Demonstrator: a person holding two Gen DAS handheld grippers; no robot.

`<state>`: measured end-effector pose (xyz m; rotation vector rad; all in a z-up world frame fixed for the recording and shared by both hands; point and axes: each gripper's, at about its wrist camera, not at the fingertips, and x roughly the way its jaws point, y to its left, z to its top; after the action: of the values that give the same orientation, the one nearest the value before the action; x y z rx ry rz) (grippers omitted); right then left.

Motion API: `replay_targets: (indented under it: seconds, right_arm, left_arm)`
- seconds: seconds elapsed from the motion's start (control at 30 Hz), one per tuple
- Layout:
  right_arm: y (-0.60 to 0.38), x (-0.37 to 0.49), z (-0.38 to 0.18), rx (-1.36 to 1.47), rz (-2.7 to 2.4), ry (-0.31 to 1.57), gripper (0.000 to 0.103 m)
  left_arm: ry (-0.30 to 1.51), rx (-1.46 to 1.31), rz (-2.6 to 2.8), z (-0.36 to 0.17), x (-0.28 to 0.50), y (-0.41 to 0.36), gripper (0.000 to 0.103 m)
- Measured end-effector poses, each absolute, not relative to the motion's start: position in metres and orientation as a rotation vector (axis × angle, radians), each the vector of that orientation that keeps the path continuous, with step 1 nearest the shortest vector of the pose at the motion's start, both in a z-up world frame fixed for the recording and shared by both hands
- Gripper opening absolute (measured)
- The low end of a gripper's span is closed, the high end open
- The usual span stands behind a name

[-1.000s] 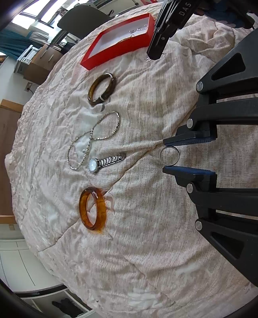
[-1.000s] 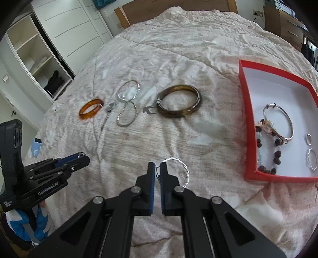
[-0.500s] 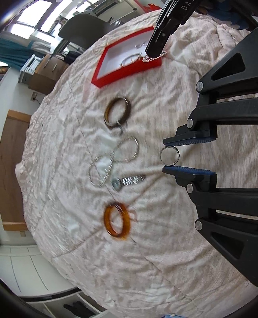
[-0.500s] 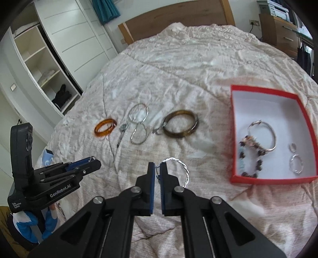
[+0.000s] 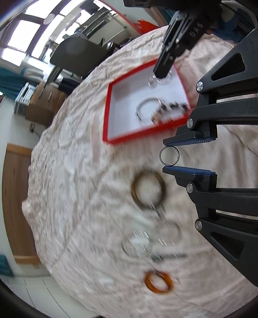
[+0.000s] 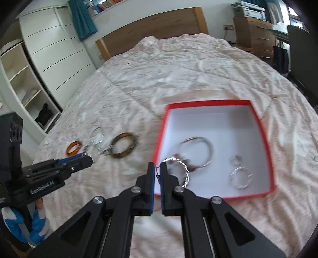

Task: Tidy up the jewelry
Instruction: 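Carry both silver rings in both tools into the red box, then open the left tool to release the plain ring while the right tool releases the twisted ring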

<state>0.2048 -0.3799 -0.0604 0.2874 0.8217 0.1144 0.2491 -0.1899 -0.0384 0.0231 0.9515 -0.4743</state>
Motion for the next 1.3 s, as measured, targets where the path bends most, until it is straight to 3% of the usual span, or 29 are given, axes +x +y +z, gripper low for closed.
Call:
replay_targets:
  seconds: [0.4, 0.77, 1.17, 1.23, 1.3]
  right_arm:
    - [-0.47, 0.238, -0.104, 0.341, -0.007, 0.833, 0.004]
    - [-0.479, 0.255, -0.132, 0.346, -0.021, 0.887, 0.005]
    - [-0.476, 0.252, -0.13, 0.337, -0.06, 0.903, 0.006]
    - [-0.476, 0.25, -0.128, 0.33, -0.068, 0.907, 0.008]
    - [-0.475, 0.249, -0.126, 0.328, -0.074, 0.906, 0.019]
  left_arm:
    - [1.019, 0.114, -0.574, -0.079, 0.302, -0.314, 0.02]
    - [1.069, 0.154, -0.573, -0.113, 0.306, -0.335, 0.02]
    - [1.061, 0.129, -0.556, -0.107, 0.305, -0.326, 0.022]
    - [1.057, 0.125, -0.556, -0.105, 0.305, -0.324, 0.025]
    - [1.052, 0.122, -0.558, -0.102, 0.304, -0.322, 0.028]
